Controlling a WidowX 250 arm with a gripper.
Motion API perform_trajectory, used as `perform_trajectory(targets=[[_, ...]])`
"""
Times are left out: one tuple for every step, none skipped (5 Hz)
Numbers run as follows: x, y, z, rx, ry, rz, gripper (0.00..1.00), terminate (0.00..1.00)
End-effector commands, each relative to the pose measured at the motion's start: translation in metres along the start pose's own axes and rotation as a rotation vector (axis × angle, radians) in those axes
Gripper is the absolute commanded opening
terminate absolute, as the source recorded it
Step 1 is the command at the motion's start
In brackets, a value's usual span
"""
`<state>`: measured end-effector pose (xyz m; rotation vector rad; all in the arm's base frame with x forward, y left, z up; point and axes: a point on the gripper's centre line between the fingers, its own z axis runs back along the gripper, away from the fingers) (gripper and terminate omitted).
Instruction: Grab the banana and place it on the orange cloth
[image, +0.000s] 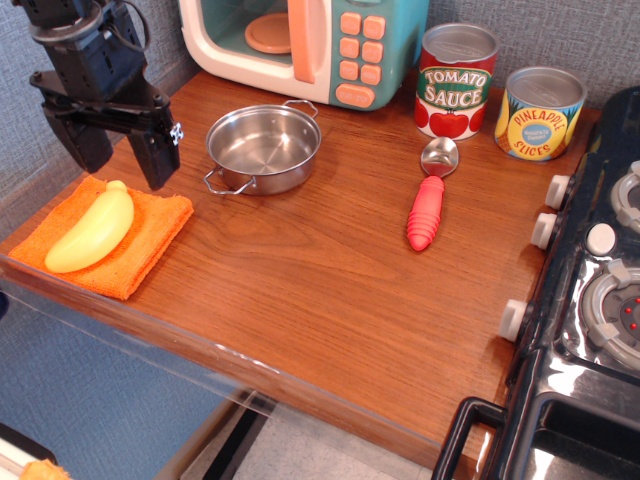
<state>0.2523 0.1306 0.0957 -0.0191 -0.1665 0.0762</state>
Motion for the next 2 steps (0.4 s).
perform_trajectory(targets=[[-0.0109, 0.0073, 0.0094, 0.044, -0.021, -0.008, 1.00, 0.00], [-0.0109, 0.0073, 0.0094, 0.044, -0.021, -0.008, 1.00, 1.00]])
